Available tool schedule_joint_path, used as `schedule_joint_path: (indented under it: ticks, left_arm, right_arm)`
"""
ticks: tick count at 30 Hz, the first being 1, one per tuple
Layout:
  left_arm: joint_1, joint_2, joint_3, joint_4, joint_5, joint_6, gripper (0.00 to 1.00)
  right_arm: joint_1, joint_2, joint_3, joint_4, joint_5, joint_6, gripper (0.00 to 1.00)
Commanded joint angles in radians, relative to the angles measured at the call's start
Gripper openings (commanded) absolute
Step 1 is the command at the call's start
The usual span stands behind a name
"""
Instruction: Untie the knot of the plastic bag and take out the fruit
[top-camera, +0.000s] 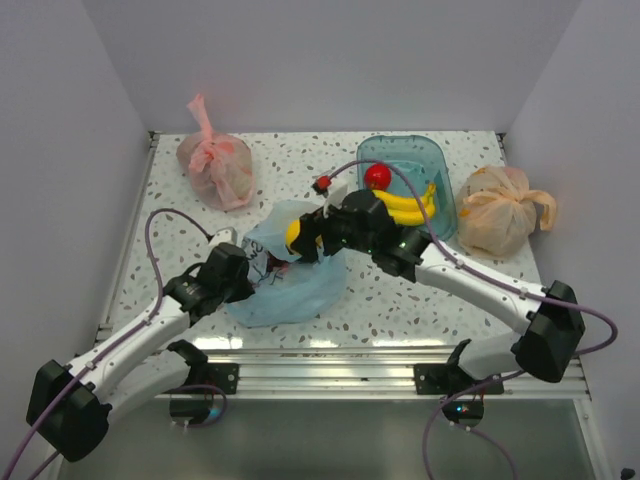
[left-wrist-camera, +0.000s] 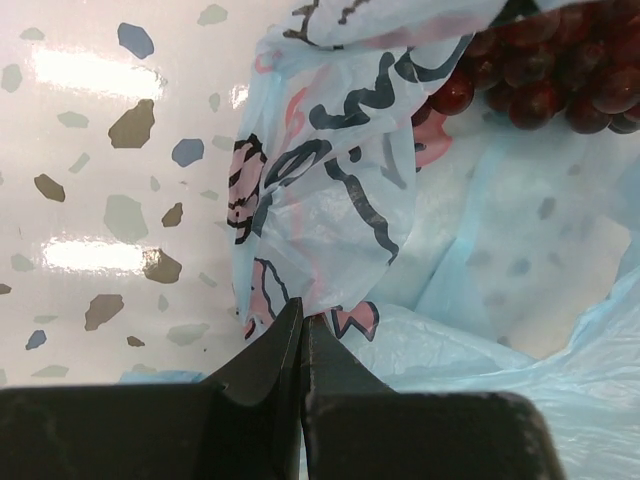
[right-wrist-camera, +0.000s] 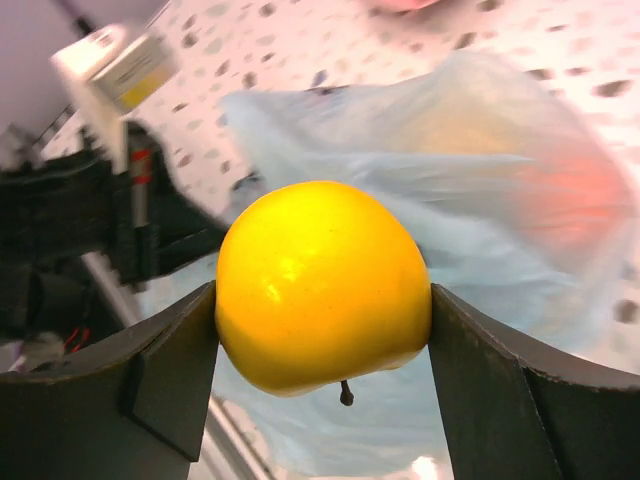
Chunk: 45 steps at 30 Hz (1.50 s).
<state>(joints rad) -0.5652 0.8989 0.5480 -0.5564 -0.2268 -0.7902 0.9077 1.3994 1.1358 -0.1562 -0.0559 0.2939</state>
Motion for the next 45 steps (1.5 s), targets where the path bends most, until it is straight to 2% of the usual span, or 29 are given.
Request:
schedule_joint_path:
  ticks: [1,5,6,9,16,19,20,21,23,26,30,32,34,38,41,45]
  left_arm:
    - [0.002,-0.017,0.044,-0.011,-0.025,0.019,0.00]
    - [0.002,-0.020,0.041,-0.008,-0.009,0.022,0.00]
    - [0.002,-0.020,0.040,-0.007,-0.006,0.023,0.00]
    - [0.004,-0.025,0.035,0.001,0.007,0.023,0.00]
    - [0.002,-0.029,0.023,0.015,0.053,0.034,0.00]
    - [0.002,-0.041,0.015,0.021,0.064,0.042,0.01]
    - [0.002,-0.044,0.012,0.023,0.064,0.043,0.01]
    - [0.002,-0.048,0.009,0.024,0.064,0.043,0.01]
    - [0.002,-0.055,0.003,0.030,0.070,0.048,0.02]
    - [0.002,-0.051,0.000,0.039,0.073,0.046,0.02]
    - [0.002,-0.035,-0.002,0.050,0.073,0.043,0.02]
    - [0.002,-0.023,0.000,0.053,0.072,0.040,0.02]
    - [0.002,-0.012,0.001,0.055,0.070,0.040,0.02]
    - [0.002,-0.005,0.001,0.058,0.064,0.039,0.02]
    - [0.002,-0.006,0.000,0.055,0.052,0.036,0.02]
    - [0.002,-0.006,-0.006,0.056,0.041,0.037,0.02]
  right_arm:
    - [-0.136,-0.068,0.038,-0.071,0.100,-0.044,0.39]
    - [-0.315,-0.073,0.024,-0.062,0.194,-0.024,0.39]
    - [-0.395,-0.065,0.021,-0.048,0.200,-0.001,0.39]
    - [-0.534,0.004,0.031,-0.010,0.220,0.054,0.39]
    - [-0.708,0.272,0.186,0.040,0.263,0.162,0.47]
    - [-0.740,0.394,0.289,0.026,0.265,0.172,0.61]
    - [-0.745,0.447,0.317,0.014,0.263,0.169,0.75]
    - [-0.750,0.466,0.372,-0.017,0.263,0.163,0.83]
    - [-0.750,0.495,0.412,-0.042,0.254,0.148,0.99]
    - [-0.745,0.489,0.443,-0.083,0.205,0.129,0.99]
    - [-0.699,0.402,0.385,-0.104,0.133,0.041,0.99]
    - [-0.669,0.340,0.357,-0.105,0.023,-0.016,0.99]
    - [-0.592,0.278,0.309,-0.112,-0.082,-0.131,0.99]
    - [-0.425,0.215,0.269,-0.206,-0.186,-0.375,0.99]
    - [-0.302,0.172,0.229,-0.201,-0.196,-0.498,0.99]
    - [-0.170,0.205,0.275,-0.253,-0.179,-0.605,0.99]
